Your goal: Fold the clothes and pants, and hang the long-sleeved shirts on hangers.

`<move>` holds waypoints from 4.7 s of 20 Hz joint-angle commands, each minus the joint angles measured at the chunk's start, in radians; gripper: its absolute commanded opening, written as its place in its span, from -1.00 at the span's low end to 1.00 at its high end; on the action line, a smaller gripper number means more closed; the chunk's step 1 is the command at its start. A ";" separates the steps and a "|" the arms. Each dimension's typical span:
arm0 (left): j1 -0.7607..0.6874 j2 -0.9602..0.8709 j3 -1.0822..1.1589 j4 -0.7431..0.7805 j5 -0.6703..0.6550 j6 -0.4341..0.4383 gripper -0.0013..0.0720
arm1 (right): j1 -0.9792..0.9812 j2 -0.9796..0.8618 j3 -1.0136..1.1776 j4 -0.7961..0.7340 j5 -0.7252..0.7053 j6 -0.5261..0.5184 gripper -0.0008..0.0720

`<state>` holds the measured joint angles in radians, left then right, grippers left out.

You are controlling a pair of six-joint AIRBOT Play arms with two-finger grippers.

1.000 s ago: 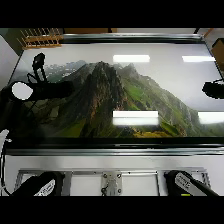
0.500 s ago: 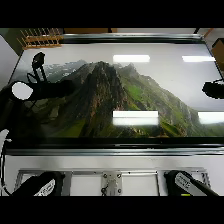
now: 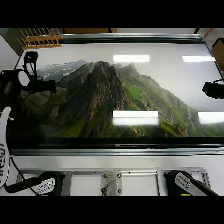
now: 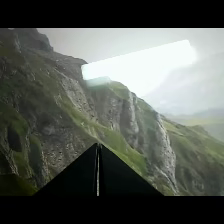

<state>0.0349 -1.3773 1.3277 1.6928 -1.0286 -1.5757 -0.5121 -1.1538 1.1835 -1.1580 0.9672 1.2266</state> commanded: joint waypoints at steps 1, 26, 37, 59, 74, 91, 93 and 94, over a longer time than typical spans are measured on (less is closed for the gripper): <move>0.015 -0.142 0.022 0.180 -0.037 -0.006 0.91 | 0.000 -0.001 0.001 0.000 0.002 0.000 -0.94; -0.945 0.085 0.023 -0.327 0.230 -0.062 -0.87 | 0.000 -0.040 0.001 0.004 0.002 0.000 -0.94; -0.399 0.046 -0.022 -0.387 0.063 -0.242 0.90 | 0.002 -0.071 0.000 0.240 0.067 0.003 -0.94; -0.359 -0.328 -0.219 -1.180 0.350 0.148 0.90 | 0.304 -0.433 -0.080 0.129 0.155 -0.001 0.98; -0.161 0.132 0.198 -1.055 0.183 0.245 -0.92 | 0.322 0.079 0.247 0.098 0.241 -0.021 -0.94; -0.160 0.566 -0.021 -0.771 -0.248 0.008 -0.92 | 0.323 0.463 0.076 0.040 0.719 0.420 -0.95; -0.160 0.477 -0.171 -0.770 -0.214 0.018 -0.92 | 0.346 0.383 -0.042 0.031 0.689 0.419 -0.95; -0.160 0.415 -0.212 -0.772 -0.174 0.029 -0.92 | 0.370 0.327 -0.089 0.013 0.645 0.420 -0.95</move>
<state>-0.1257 -0.8692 1.2793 0.9024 -1.2201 -1.5345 -0.1734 -0.7277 1.2236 -1.1229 1.6234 1.6070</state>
